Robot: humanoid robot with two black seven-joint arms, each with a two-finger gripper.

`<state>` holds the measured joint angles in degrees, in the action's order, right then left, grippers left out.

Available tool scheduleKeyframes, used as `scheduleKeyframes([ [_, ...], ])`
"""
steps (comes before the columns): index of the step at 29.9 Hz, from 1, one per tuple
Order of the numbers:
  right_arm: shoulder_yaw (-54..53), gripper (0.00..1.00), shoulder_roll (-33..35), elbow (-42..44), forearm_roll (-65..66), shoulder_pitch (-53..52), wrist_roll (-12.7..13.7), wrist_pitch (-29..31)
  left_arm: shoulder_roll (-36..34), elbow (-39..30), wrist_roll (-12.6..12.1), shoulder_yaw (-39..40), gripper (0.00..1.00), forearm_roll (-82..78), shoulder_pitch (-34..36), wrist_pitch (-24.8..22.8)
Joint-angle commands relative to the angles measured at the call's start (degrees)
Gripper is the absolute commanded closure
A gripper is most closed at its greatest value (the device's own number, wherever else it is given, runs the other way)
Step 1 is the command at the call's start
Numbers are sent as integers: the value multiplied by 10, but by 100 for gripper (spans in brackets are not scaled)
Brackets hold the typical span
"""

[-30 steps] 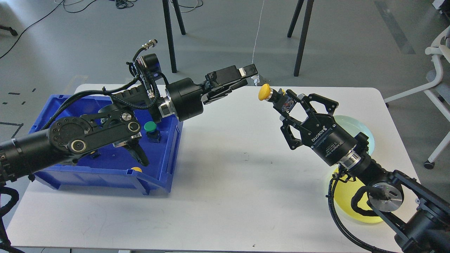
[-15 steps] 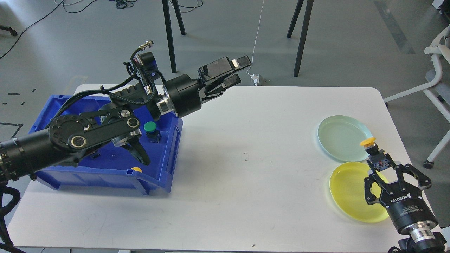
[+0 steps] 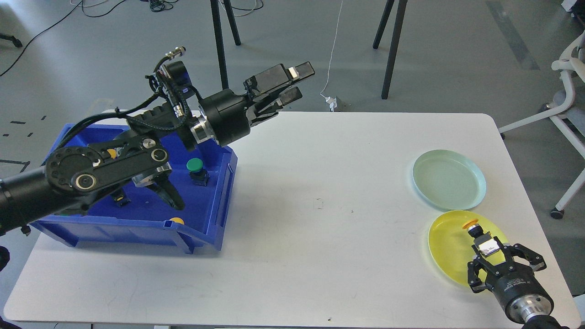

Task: Pass button and place on color plate
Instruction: 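Carry the yellow button to the yellow plate and release it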

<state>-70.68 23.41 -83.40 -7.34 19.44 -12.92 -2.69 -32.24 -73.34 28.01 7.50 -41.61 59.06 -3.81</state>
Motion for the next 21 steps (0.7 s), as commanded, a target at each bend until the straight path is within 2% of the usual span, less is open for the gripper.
scheduleKeyframes([
  [1, -2, 1, 0, -4, -1, 0, -3, 8, -57, -11, 0, -11, 3, -28, 7, 9],
  [5, -8, 1, 0, -16, -2, -2, -4, 33, -129, -13, 0, -38, 3, -108, 10, 9],
  [11, -24, 1, 10, -62, -1, -37, 0, 90, -200, 4, 0, -100, 4, -240, 9, 9],
  [16, -38, 1, 27, -68, -1, -134, 1, 119, -213, 44, 0, -161, 6, -343, 9, 9],
  [21, -24, 1, 70, -57, 1, -236, 1, 121, -202, 144, 0, -215, 7, -406, 7, 6],
])
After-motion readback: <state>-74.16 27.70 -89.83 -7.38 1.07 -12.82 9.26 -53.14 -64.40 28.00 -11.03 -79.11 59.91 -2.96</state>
